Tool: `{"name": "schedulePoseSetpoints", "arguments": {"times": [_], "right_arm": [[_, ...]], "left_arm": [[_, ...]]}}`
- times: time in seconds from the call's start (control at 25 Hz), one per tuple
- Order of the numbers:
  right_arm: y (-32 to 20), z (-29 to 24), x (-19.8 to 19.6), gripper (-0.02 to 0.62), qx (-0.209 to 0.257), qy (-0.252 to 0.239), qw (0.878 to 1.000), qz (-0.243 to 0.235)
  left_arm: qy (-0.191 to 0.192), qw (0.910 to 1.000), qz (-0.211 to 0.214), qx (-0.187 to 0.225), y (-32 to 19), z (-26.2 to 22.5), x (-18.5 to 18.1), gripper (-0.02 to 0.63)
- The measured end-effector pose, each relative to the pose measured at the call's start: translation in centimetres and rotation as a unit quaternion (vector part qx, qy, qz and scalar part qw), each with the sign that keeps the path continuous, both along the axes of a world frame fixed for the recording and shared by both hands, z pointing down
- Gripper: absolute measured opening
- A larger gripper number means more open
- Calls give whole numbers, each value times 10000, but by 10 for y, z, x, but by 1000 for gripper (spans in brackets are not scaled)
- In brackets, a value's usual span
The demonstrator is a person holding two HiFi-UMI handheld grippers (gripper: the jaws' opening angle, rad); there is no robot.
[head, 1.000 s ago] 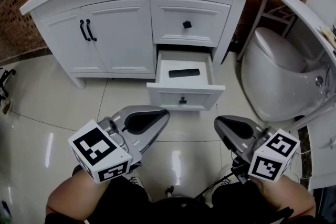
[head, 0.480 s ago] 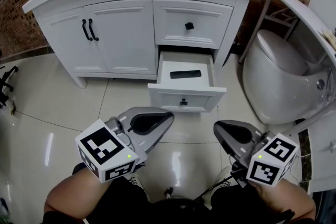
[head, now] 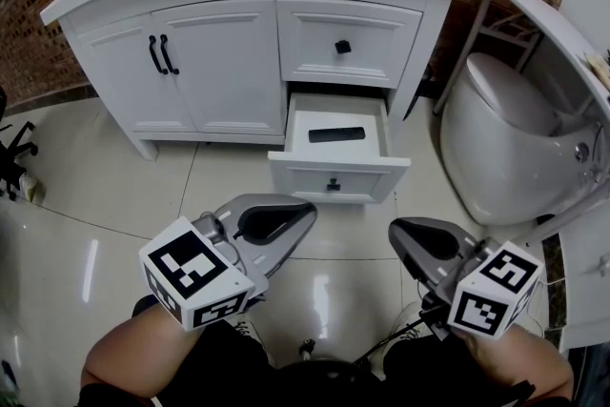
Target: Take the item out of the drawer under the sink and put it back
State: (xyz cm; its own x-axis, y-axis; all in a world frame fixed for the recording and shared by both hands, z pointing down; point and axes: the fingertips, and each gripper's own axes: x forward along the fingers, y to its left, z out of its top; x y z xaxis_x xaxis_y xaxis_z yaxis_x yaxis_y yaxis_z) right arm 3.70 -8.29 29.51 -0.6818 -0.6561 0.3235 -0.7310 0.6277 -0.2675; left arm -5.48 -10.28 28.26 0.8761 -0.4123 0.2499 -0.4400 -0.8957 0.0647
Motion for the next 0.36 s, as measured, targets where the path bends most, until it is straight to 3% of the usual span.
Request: {"name": "schedulePoseSetpoints", "arguments": {"times": [0.36], "right_arm": [[1, 2, -2, 2, -31, 24, 10000, -31]], "left_arm": [[-6, 10000, 22, 36, 0, 0, 1, 6]]}}
